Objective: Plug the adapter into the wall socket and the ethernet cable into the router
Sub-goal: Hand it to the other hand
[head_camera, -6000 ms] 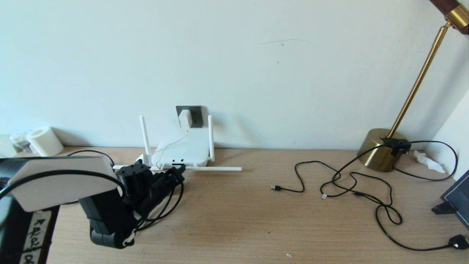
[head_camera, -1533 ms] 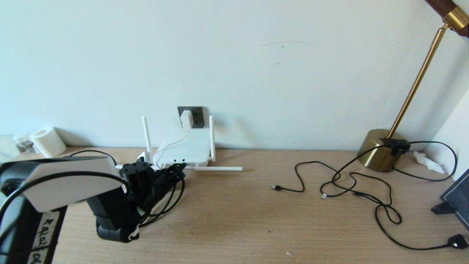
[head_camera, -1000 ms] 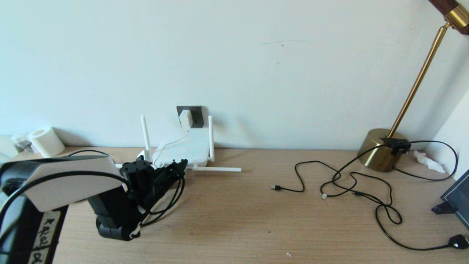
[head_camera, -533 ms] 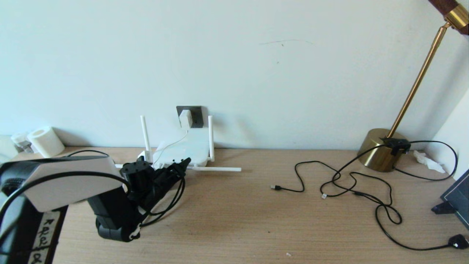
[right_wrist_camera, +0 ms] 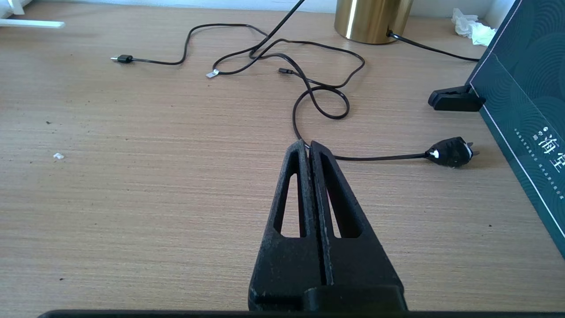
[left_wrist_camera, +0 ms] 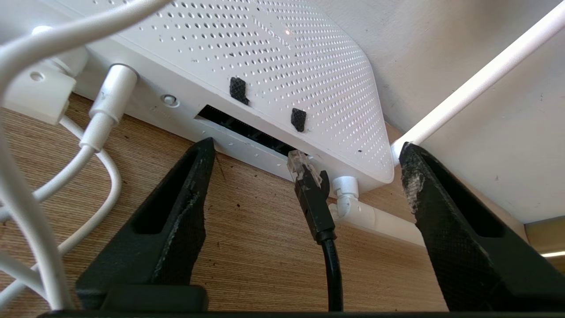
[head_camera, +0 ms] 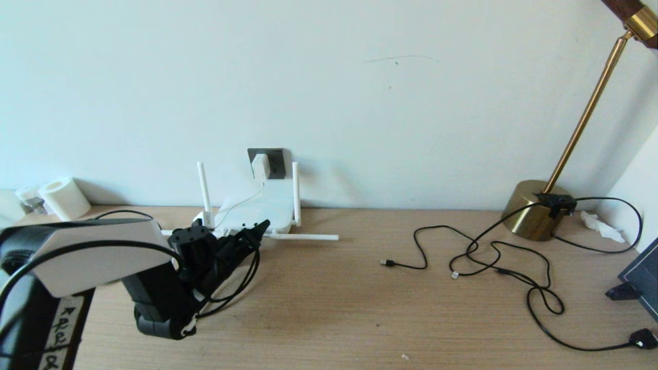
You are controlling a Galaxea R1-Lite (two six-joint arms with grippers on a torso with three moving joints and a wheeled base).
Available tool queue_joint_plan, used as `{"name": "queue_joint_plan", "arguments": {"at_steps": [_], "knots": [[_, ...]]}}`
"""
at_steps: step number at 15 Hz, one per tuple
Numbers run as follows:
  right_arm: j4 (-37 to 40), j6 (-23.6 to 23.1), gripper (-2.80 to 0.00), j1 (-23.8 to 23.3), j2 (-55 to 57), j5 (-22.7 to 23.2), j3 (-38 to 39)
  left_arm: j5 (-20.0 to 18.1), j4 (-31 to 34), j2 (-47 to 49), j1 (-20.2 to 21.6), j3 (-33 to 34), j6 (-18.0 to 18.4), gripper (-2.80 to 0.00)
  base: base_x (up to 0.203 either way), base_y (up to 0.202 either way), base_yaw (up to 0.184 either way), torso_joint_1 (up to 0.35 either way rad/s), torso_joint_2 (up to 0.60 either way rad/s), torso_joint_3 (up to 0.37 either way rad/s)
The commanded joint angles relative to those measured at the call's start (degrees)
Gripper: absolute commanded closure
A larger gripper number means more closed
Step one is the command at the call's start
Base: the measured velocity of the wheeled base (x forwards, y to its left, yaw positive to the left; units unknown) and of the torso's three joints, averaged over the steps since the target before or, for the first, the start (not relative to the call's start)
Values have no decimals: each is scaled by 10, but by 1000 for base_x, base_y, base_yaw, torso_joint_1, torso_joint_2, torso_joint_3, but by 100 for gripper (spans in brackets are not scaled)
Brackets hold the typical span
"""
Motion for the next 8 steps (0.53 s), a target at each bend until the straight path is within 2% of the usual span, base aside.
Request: {"name": "queue_joint_plan", "arguments": {"at_steps": [1,5,8], "knots": [[0,0,0,0,1,0,-1,0,-4,-1,0,2,-2,-280,0,0,0,0,0,0],[0,0,0,0,1,0,0,-4,-5,-19,-1,40,3,-280,0,0,0,0,0,0],[0,0,0,0,1,0,0,-4,-4,-50,-3,94,60,-280,0,0,0,0,0,0]]}}
